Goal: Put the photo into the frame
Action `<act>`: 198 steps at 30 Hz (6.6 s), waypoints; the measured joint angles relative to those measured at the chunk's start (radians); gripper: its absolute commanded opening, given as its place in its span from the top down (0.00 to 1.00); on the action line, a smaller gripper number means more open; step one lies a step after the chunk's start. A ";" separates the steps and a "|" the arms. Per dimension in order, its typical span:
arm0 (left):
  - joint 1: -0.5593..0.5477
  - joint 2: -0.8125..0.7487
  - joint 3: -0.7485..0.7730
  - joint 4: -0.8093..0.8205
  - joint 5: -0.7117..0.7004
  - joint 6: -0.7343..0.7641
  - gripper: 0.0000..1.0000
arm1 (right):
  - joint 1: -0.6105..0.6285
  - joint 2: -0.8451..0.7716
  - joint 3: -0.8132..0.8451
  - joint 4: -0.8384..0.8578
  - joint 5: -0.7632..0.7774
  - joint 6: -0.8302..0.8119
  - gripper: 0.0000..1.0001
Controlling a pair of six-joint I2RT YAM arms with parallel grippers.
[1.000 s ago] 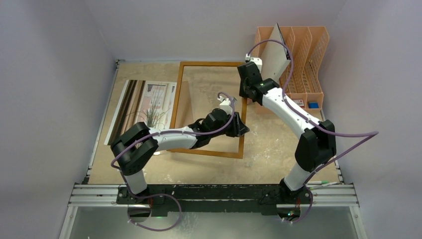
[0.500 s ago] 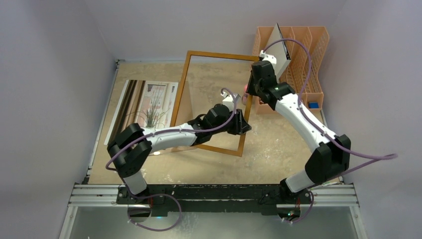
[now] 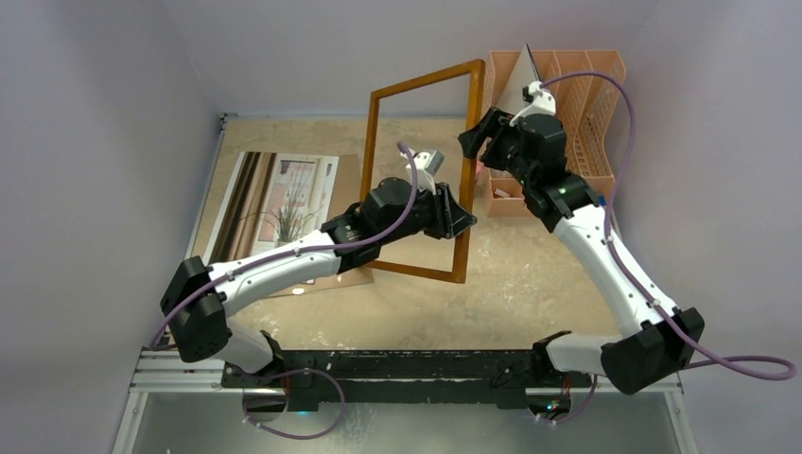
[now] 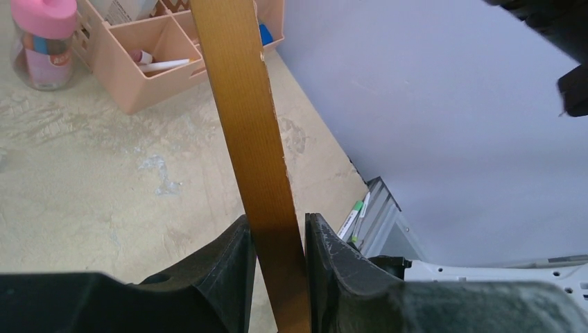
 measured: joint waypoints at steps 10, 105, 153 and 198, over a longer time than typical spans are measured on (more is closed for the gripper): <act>0.000 -0.061 0.060 -0.086 -0.039 0.015 1.00 | -0.011 -0.117 -0.124 0.177 -0.224 0.079 0.21; 0.177 -0.669 -0.008 -0.671 -0.757 0.078 0.23 | 0.504 0.510 0.130 0.260 -0.254 0.534 1.00; 0.177 -0.560 -0.027 -0.710 -0.776 0.076 0.22 | 0.544 0.878 0.179 0.242 -0.073 0.568 0.46; 0.447 -0.069 -0.351 -0.446 -0.346 -0.026 0.47 | 0.328 0.765 0.014 0.222 -0.243 0.444 0.48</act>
